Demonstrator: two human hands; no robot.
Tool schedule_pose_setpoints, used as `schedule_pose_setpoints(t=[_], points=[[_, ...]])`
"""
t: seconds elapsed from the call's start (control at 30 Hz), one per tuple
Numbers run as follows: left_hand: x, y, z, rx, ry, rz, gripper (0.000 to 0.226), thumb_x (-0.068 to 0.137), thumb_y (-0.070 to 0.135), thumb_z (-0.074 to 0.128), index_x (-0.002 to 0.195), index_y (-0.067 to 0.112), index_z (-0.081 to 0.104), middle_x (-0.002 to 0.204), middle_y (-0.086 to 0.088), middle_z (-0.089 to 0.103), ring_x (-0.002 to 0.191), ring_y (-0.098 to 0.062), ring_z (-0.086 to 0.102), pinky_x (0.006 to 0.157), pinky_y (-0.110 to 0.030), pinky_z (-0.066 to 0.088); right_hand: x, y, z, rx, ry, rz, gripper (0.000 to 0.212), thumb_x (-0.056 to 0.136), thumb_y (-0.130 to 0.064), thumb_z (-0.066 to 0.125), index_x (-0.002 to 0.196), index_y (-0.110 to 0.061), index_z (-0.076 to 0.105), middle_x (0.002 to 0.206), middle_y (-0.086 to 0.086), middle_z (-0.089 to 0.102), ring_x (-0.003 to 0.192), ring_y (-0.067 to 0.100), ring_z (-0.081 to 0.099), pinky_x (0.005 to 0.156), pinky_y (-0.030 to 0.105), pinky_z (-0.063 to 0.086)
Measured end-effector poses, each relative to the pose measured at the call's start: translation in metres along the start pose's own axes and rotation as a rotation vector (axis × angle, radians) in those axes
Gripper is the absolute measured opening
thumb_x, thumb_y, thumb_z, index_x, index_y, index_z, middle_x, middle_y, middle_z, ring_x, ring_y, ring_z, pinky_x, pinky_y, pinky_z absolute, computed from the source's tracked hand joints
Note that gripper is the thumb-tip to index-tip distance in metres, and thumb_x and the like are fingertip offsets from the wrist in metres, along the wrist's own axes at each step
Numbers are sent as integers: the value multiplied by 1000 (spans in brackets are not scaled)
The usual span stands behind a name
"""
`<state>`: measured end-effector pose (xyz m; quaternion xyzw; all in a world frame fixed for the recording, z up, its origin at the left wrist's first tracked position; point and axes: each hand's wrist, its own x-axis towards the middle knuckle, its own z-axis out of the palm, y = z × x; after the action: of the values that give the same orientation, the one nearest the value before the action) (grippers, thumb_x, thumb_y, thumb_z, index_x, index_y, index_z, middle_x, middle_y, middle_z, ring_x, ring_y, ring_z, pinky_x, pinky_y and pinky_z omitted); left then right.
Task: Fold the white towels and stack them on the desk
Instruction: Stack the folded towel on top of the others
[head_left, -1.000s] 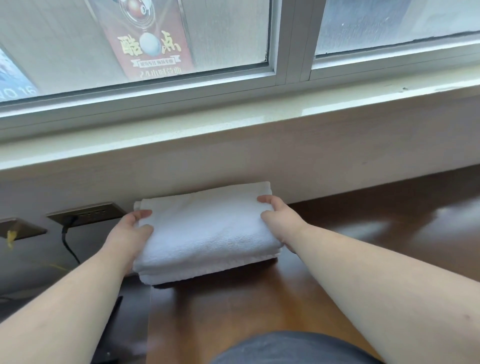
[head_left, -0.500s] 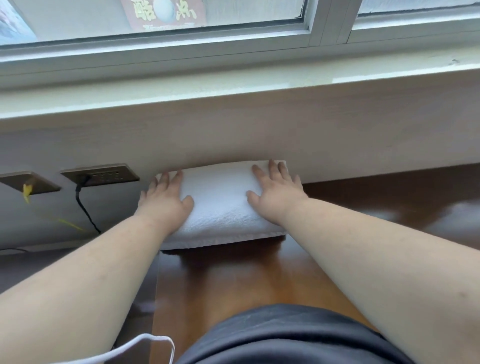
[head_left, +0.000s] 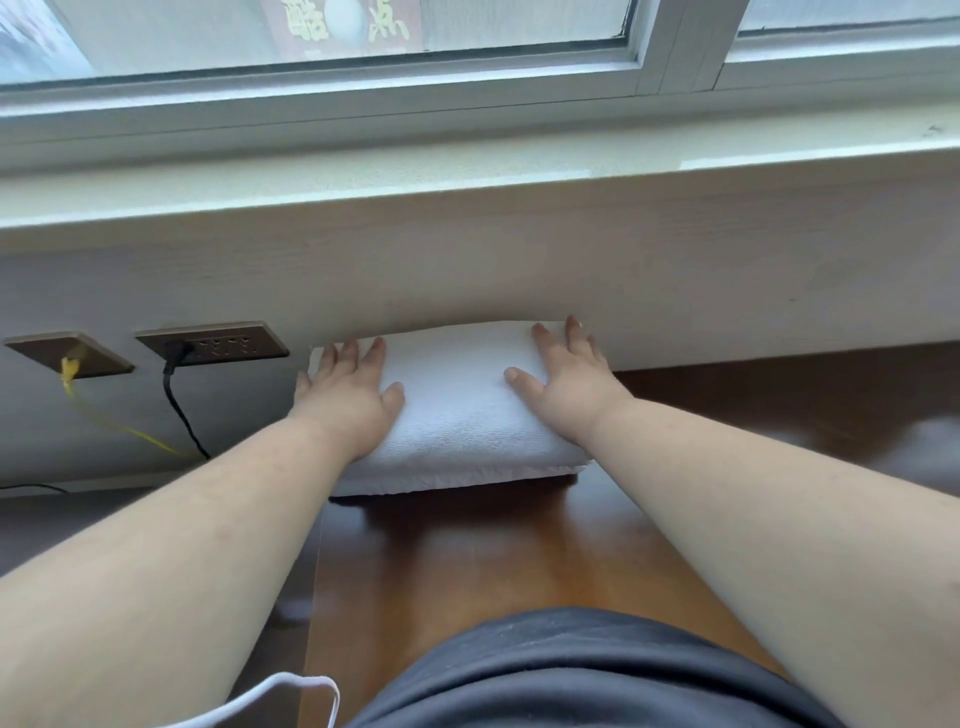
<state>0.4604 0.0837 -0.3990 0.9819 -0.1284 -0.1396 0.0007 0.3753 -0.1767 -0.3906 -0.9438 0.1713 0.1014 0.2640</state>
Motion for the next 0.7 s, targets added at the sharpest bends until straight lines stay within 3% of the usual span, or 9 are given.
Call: schedule_pose_setpoints(t=[0.07, 0.13, 0.23, 0.3, 0.37, 0.43, 0.53, 0.63, 0.7], points=[[-5, 7, -3, 18, 47, -27, 65, 94, 45, 23, 154, 26, 10, 162, -9, 10, 148, -30, 7, 116, -56, 12, -2, 4, -3, 268, 58, 101, 72, 95, -56, 45, 156, -33, 15, 165, 4, 6, 148, 30, 21, 118, 41, 23], [-15, 12, -4, -3, 161, -2, 59, 96, 41, 26, 153, 22, 20, 159, -11, 21, 145, -30, 18, 115, -54, 18, -7, 13, -7, 542, 64, 227, 62, 98, -43, 45, 155, -30, 23, 156, 5, 34, 137, 30, 41, 114, 39, 32], [-40, 21, 1, 41, 251, 280, 64, 96, 52, 28, 153, 24, 24, 160, -7, 23, 145, -26, 20, 118, -46, 16, -26, 25, -9, 822, 21, 359, 51, 98, -41, 41, 148, -31, 38, 146, -4, 48, 131, 24, 46, 111, 42, 35], [-61, 40, 8, 159, 244, 533, 71, 92, 62, 28, 154, 29, 19, 161, -3, 19, 148, -23, 16, 120, -41, 11, -49, 35, -7, 849, 9, 400, 44, 97, -44, 40, 140, -35, 48, 131, -10, 56, 121, 22, 50, 104, 42, 39], [-72, 64, 16, 235, 222, 628, 72, 93, 62, 34, 154, 31, 12, 163, -3, 13, 149, -23, 11, 120, -41, 9, -73, 42, -1, 839, -33, 373, 38, 97, -46, 42, 133, -39, 51, 115, -18, 58, 112, 16, 52, 105, 42, 41], [-72, 89, 21, 297, 202, 591, 75, 96, 57, 37, 155, 29, 0, 163, -5, 2, 150, -25, 4, 119, -46, 9, -93, 46, 3, 795, -84, 268, 36, 97, -44, 46, 133, -44, 50, 110, -26, 60, 106, 4, 56, 100, 35, 45], [-66, 116, 18, 320, 163, 482, 74, 100, 46, 37, 154, 25, -9, 163, -5, -1, 149, -27, 1, 116, -54, 12, -103, 44, 4, 704, -113, 104, 46, 95, -26, 54, 137, -45, 46, 103, -29, 65, 94, -9, 59, 74, 15, 48], [-62, 125, 11, 226, 147, 394, 70, 102, 33, 37, 154, 22, -7, 163, -6, 4, 149, -29, 5, 115, -58, 16, -99, 42, -3, 676, -91, 55, 53, 95, -11, 52, 141, -37, 45, 115, -20, 63, 101, -5, 58, 70, 6, 43], [-62, 124, 7, 200, 160, 346, 70, 102, 27, 38, 154, 21, -8, 162, -7, 6, 148, -30, 8, 114, -59, 19, -97, 42, -9, 615, -102, 79, 54, 95, -10, 48, 142, -37, 44, 122, -14, 61, 101, 7, 57, 69, 14, 39]])
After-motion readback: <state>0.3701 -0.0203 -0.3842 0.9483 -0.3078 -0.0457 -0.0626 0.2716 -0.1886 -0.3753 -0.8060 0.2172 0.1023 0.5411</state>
